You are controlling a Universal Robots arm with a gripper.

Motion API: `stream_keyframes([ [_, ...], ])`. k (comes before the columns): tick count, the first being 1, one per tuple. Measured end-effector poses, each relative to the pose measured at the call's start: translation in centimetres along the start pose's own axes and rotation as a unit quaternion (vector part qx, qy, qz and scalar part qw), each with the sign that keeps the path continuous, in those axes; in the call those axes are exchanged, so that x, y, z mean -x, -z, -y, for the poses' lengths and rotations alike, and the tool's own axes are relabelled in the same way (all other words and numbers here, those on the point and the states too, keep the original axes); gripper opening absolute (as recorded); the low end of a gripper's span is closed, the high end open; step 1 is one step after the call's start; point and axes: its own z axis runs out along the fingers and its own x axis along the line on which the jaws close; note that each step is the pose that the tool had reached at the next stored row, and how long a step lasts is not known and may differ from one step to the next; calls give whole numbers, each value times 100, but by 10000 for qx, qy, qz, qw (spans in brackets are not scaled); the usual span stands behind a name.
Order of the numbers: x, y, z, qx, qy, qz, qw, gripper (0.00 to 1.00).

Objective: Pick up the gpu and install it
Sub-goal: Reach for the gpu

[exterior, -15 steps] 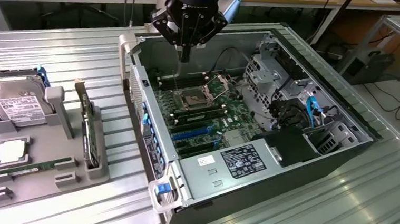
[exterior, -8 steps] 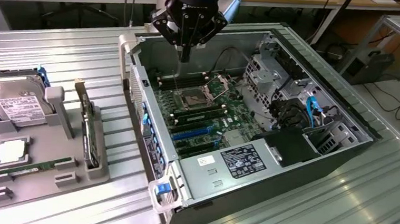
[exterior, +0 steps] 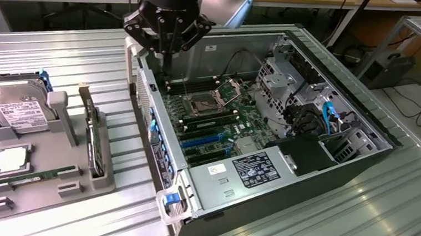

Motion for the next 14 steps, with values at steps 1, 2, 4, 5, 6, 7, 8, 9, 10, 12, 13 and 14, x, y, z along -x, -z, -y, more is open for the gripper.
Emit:
stream_keyframes([
  [1, -46, 2, 8, 0, 0, 0, 10000, 11],
  [2, -102, 4, 17, 0, 1, -1, 10000, 11],
  [4, -198, 7, 31, 0, 0, 0, 10000, 11],
  [5, -242, 7, 36, 0, 0, 0, 10000, 11],
  [6, -293, 8, 43, 0, 1, 0, 10000, 11],
  [7, -338, 9, 48, 0, 1, 0, 10000, 11],
  [8, -400, 9, 56, -1, 0, -1, 10000, 11],
  [9, -445, 9, 62, -1, 0, -1, 10000, 11],
  [10, -537, 6, 74, 0, 1, 0, 10000, 11],
  [12, -687, -3, 95, 0, 1, 0, 10000, 11],
  [13, -756, -10, 107, 0, 1, 0, 10000, 11],
  [14, -817, -16, 117, 0, 0, -1, 10000, 11],
])
